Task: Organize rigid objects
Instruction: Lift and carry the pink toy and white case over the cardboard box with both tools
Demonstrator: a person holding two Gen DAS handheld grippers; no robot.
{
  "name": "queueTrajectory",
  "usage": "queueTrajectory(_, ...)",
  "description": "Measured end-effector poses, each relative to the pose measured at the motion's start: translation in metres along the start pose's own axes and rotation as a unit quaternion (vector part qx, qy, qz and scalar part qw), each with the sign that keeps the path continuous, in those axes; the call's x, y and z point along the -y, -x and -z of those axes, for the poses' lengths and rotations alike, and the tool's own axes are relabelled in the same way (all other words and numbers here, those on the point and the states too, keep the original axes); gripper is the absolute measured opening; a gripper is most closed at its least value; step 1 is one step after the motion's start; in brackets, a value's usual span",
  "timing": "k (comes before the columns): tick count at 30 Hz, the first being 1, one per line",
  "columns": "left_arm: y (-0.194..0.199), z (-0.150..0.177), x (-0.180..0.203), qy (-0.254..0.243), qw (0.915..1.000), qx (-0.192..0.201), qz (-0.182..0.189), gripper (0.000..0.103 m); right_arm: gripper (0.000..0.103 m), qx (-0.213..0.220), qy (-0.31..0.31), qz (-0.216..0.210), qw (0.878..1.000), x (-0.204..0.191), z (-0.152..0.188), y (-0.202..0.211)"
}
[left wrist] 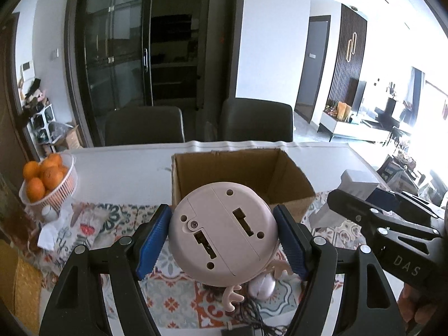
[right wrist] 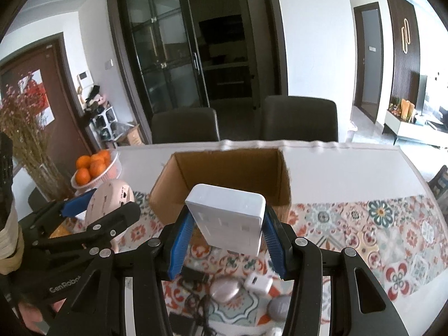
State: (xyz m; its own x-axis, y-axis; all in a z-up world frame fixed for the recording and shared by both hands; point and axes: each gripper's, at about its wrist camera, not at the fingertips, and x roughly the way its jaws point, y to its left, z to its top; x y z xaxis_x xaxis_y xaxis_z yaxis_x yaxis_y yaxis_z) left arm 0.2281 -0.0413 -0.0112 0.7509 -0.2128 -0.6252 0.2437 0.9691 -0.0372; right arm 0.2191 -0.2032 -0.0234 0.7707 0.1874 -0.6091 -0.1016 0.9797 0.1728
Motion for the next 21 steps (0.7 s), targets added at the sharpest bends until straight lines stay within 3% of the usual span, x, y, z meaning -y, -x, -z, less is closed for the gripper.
queueTrajectory(11, -0.030, -0.037, -0.003, -0.007, 0.9999, -0.013, -0.004, 0.074, 0.050, -0.009, 0.005, -0.003, 1.000, 0.008, -0.040, -0.031)
queueTrajectory(21, -0.066, -0.059, -0.012, 0.000, 0.9993, -0.037, -0.009, 0.074, 0.050, -0.046, 0.011, -0.013, 0.999, 0.012, -0.063, -0.071)
